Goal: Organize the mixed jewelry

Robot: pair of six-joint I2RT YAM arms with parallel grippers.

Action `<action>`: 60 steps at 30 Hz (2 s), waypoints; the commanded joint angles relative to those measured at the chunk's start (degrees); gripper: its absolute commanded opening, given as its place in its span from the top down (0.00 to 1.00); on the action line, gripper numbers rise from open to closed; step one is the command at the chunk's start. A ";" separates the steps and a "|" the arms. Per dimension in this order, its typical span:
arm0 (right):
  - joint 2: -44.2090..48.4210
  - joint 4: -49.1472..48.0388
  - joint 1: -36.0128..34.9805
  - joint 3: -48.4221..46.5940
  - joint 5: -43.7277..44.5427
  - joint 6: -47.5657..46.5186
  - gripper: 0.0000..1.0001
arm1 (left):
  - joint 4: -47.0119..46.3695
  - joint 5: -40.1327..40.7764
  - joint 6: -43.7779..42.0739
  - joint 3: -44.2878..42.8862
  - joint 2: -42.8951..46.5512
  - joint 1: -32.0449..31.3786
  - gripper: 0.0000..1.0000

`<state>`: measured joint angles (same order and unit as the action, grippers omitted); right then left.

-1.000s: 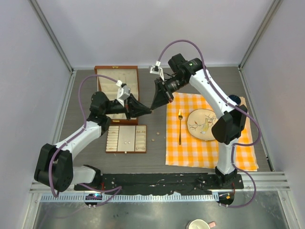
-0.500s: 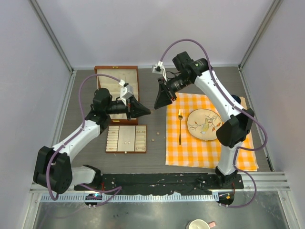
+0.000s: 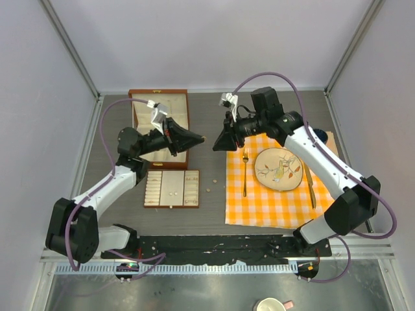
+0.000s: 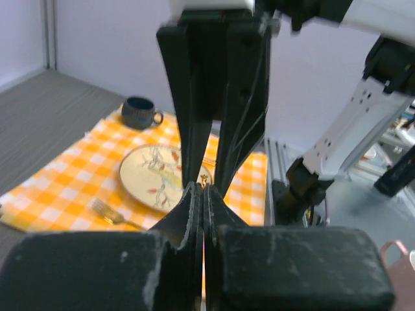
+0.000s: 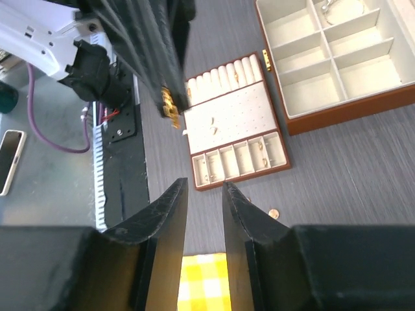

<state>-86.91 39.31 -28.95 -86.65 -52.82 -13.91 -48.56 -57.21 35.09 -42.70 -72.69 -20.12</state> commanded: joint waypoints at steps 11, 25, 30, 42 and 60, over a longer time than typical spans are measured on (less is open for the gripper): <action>2.89 -32.19 -0.76 6.67 2.11 20.77 0.65 | -21.58 11.51 17.20 4.46 -0.70 0.26 1.00; 3.15 -31.40 -1.99 6.23 -0.79 21.73 0.68 | -21.49 12.74 15.97 3.41 -1.50 0.26 1.00; 2.98 -31.22 -2.34 5.97 -1.06 21.73 0.72 | -21.41 12.48 15.62 3.85 -1.23 0.26 1.00; 2.36 -31.40 -2.34 5.09 -0.97 22.17 0.78 | -21.41 11.68 15.80 4.20 -0.97 0.17 1.00; 2.10 -31.31 -2.43 4.56 -0.97 22.53 0.86 | -21.32 10.36 15.53 4.55 -1.14 -0.18 1.00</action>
<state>-84.90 10.26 -31.07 -79.29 -53.08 7.94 -66.63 -46.11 51.83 -38.11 -74.30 -20.14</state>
